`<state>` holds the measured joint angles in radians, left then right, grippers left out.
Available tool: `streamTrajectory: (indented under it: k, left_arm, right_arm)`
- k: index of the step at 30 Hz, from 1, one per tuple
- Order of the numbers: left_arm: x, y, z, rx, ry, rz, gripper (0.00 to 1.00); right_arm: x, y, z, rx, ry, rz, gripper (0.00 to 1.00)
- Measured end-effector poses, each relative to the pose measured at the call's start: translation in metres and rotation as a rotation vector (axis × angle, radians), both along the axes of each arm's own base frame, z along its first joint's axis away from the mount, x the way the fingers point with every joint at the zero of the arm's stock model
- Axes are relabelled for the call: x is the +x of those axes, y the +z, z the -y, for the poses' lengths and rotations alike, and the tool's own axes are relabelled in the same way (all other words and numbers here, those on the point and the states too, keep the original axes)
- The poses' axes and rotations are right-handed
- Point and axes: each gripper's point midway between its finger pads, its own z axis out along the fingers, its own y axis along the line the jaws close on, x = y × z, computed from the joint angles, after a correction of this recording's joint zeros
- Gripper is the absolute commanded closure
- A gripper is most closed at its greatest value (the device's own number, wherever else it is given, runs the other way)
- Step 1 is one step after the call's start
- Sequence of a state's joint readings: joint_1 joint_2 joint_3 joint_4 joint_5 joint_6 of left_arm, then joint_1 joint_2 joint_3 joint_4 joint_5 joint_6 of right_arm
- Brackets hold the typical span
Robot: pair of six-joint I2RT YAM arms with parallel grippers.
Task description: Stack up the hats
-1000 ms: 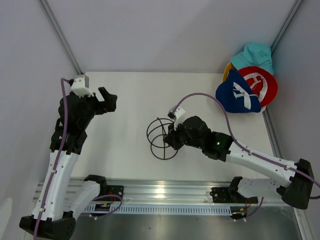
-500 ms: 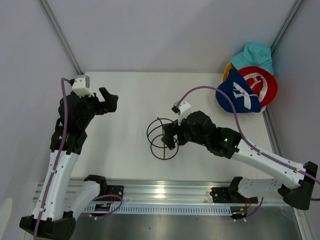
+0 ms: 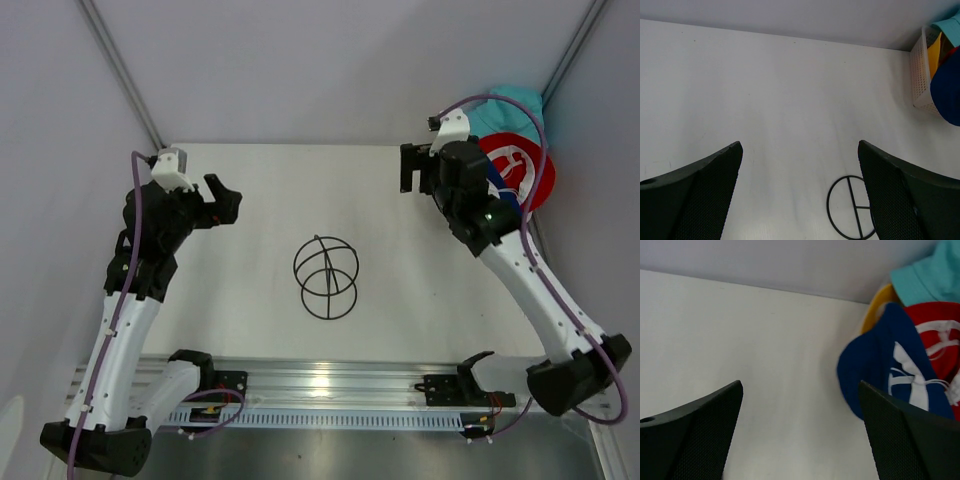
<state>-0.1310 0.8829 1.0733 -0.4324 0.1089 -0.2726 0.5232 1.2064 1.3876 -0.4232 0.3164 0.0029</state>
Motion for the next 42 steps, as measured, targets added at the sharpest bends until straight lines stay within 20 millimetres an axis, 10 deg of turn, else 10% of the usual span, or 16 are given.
streamTrajectory:
  k: [10,18,24,28,37,42]
  left_arm:
    - [-0.001,0.001,0.0,0.0,0.001,0.004,0.0]
    - [-0.004,0.005,-0.001,0.0,0.001,0.016,0.01]
    - [-0.004,0.004,-0.002,0.002,0.005,0.016,0.01]
    - [-0.004,0.005,-0.002,0.003,0.01,0.016,0.01]
    - [-0.003,0.004,-0.004,0.005,0.018,0.015,0.0]
    - [-0.003,0.004,-0.004,0.004,0.017,0.016,0.01]
  right_arm:
    - [0.096,-0.116,0.1,-0.331,-0.326,-0.259,0.08]
    - [0.119,-0.114,0.142,-0.369,-0.419,-0.283,0.17]
    - [0.128,-0.145,0.142,-0.393,-0.41,-0.349,0.43]
    - [0.13,-0.162,0.143,-0.406,-0.399,-0.391,0.91]
    - [0.129,-0.125,0.132,-0.349,-0.363,-0.343,1.0]
    - [0.119,-0.02,0.071,-0.125,-0.168,-0.128,1.0]
